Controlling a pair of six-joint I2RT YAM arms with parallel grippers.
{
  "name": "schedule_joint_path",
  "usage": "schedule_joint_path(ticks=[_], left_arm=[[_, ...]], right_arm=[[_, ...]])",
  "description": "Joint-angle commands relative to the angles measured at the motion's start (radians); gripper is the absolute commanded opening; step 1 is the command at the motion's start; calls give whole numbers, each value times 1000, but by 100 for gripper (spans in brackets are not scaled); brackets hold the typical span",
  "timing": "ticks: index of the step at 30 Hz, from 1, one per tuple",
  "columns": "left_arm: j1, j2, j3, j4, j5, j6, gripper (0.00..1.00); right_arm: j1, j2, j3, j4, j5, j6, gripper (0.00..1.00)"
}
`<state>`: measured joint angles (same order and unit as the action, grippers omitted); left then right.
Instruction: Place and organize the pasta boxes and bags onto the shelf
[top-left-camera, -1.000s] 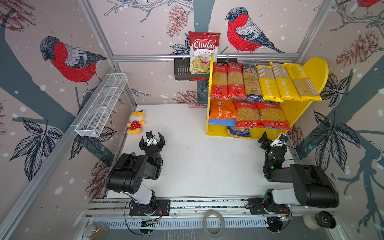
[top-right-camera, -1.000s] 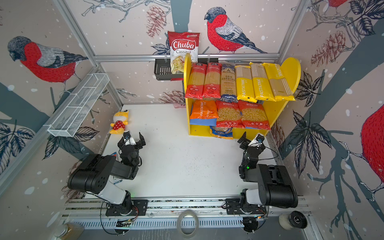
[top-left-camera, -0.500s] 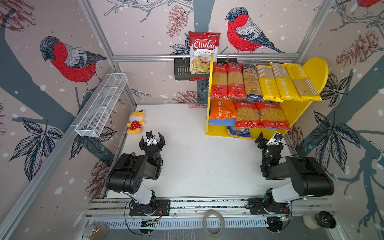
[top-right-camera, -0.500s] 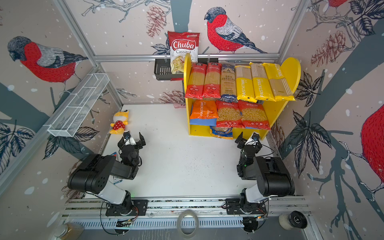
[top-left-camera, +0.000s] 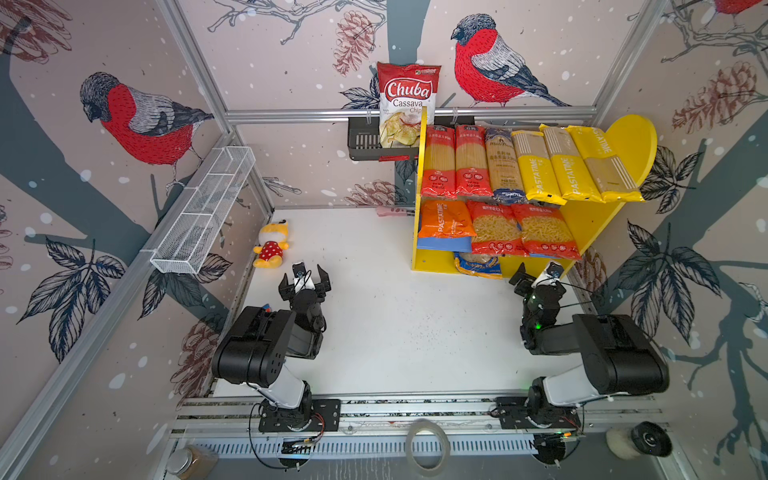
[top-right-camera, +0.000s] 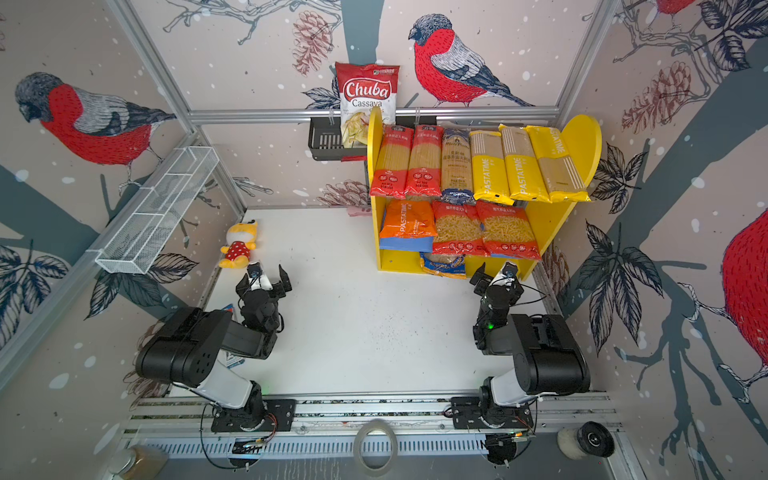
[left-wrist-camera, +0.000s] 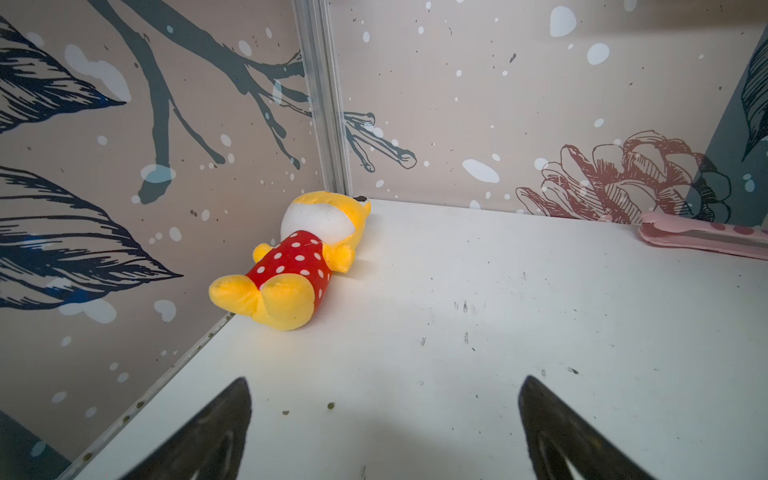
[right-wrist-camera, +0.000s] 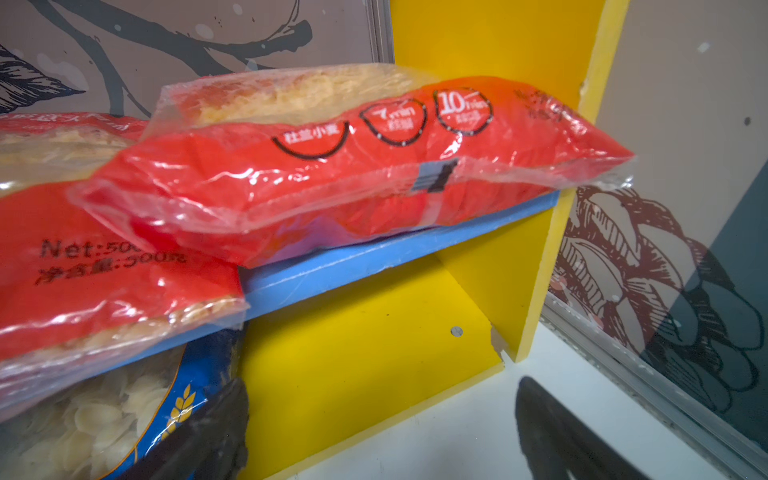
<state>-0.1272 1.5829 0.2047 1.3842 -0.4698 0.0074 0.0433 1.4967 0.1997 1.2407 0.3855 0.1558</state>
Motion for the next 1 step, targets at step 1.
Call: schedule_joint_path(ticks=[1], left_arm=[[3,-4,-3,27,14,-1,98]], right_arm=[[1,-3,4,5,11,-8,99]])
